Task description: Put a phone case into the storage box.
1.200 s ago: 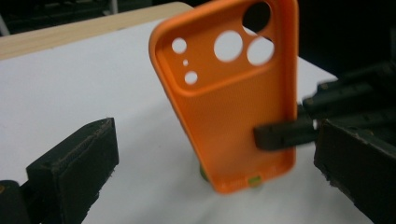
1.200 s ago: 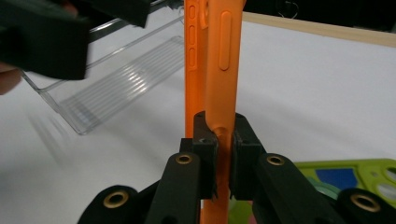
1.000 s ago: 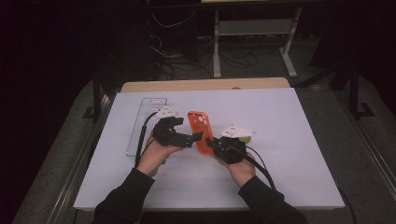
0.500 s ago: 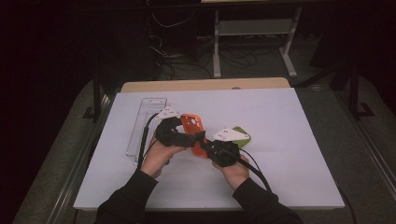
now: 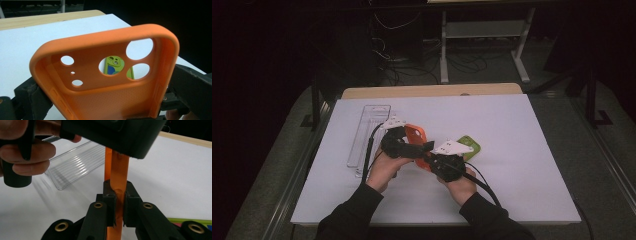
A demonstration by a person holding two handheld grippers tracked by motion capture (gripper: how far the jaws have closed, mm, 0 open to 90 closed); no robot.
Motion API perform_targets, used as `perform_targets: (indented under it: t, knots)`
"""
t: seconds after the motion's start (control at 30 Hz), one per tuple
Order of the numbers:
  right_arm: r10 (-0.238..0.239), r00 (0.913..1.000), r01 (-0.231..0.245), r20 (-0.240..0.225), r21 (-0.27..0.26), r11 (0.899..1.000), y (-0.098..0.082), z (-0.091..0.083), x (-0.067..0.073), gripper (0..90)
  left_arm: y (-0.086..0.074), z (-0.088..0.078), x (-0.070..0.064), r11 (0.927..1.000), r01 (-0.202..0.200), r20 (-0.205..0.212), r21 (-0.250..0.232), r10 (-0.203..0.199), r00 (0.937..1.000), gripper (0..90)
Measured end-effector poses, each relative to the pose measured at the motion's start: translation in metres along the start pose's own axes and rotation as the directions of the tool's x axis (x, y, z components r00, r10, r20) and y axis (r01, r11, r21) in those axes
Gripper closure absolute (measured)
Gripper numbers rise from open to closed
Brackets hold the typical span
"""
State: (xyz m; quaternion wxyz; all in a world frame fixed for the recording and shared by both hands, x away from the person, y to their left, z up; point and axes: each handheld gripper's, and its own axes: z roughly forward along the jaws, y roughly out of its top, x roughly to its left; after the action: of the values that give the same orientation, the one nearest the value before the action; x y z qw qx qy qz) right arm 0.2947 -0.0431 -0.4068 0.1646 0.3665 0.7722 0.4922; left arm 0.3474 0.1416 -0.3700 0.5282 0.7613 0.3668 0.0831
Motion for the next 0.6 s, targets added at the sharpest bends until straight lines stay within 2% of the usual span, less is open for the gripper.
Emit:
perform_targets:
  t: [0.03,0.13,0.2,0.27,0.33,0.37,0.6]
  knots:
    - [0.004,1.0000,-0.004,0.000,0.005,1.000,-0.0003,0.0002,0.0007,81.3,0.0000,-0.0007,0.0009,0.9998,-0.018,-0.004,0.001,0.018,0.9998,0.4]
    - [-0.006,1.0000,0.006,0.000,0.010,1.000,-0.0008,0.0005,0.0008,81.2,-0.0005,-0.0021,0.0002,0.9997,0.004,-0.014,-0.023,-0.004,0.9999,6.3]
    - [-0.013,0.9999,0.013,0.001,0.009,1.000,-0.0011,0.0009,0.0012,81.0,0.0000,-0.0040,0.0012,0.9995,-0.006,-0.016,-0.029,0.006,0.9999,9.9]
    - [-0.015,0.9999,0.015,0.000,0.013,1.000,-0.0012,0.0009,0.0017,80.9,-0.0004,-0.0053,0.0006,0.9992,0.007,-0.015,-0.040,-0.008,0.9999,13.5]
    - [-0.019,0.9998,0.019,0.002,0.014,1.000,-0.0014,0.0012,0.0024,80.9,-0.0004,-0.0056,0.0009,0.9993,0.005,-0.012,-0.037,-0.005,0.9999,13.9]
    - [-0.001,1.0000,0.001,-0.004,0.025,1.000,-0.0016,0.0010,0.0037,80.8,-0.0009,-0.0053,0.0011,0.9991,0.003,-0.009,-0.043,-0.003,1.0000,14.1]
    - [-0.019,0.9998,0.019,0.000,0.026,0.999,-0.0016,0.0013,0.0031,79.5,-0.0006,-0.0054,0.0028,0.9991,0.020,0.003,-0.038,-0.020,0.9998,15.6]
